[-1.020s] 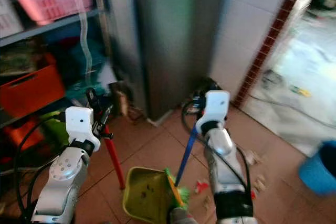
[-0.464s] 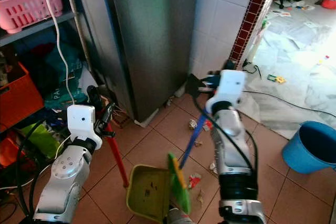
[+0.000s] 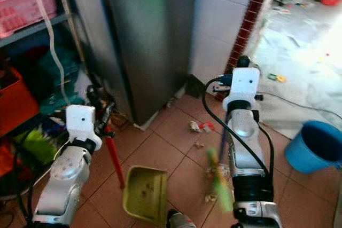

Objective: Sweep floor

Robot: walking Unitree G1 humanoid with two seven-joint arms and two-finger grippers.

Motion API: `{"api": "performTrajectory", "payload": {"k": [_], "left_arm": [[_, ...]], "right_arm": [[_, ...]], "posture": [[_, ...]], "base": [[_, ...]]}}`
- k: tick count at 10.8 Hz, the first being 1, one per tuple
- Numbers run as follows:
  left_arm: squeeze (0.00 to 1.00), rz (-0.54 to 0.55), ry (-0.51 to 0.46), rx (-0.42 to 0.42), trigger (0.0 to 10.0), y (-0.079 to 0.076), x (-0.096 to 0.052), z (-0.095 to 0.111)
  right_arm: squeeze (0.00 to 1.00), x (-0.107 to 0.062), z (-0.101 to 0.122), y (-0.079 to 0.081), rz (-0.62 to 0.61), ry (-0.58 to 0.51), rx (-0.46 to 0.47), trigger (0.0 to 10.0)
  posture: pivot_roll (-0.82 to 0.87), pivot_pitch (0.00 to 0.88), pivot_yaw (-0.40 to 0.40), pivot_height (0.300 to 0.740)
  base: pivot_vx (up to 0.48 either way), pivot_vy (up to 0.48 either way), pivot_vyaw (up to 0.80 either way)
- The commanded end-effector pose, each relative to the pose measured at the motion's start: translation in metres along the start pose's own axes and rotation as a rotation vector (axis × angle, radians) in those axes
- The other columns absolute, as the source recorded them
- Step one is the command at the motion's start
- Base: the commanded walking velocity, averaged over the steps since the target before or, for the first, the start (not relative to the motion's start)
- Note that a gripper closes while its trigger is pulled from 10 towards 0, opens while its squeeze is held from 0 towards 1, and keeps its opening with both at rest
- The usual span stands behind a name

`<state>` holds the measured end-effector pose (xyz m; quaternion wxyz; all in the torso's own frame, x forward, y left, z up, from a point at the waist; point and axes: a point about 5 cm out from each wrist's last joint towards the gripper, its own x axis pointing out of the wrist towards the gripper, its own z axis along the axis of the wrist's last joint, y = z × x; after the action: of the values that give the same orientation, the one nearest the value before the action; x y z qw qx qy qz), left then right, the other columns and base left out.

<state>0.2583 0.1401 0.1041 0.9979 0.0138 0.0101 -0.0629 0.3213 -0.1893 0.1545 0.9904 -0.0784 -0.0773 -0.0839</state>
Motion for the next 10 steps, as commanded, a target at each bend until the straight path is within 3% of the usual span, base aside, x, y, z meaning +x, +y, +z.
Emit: {"api": "performTrajectory", "payload": {"k": [1,5,10], "left_arm": [[0.0,-0.023,-0.058,-0.008,10.0,0.0,0.002,0.013],[0.0,0.032,-0.055,-0.022,10.0,-0.002,0.0,0.01],[0.0,-0.074,-0.044,-0.068,10.0,-0.014,0.0,0.009]], "right_arm": [[0.0,0.001,0.007,0.005,0.013,-0.043,0.003,10.0],[0.0,-0.003,-0.005,0.009,0.043,-0.001,-0.04,10.0],[0.0,-0.005,-0.006,0.0,0.01,-0.006,-0.086,10.0]], "posture": [[0.03,0.0,0.029,0.74],[0.03,0.0,-0.002,0.74],[0.0,0.0,0.015,0.74]], "base": [[0.0,0.0,-0.8],[0.0,0.0,-0.14],[0.0,0.0,-0.8]]}}
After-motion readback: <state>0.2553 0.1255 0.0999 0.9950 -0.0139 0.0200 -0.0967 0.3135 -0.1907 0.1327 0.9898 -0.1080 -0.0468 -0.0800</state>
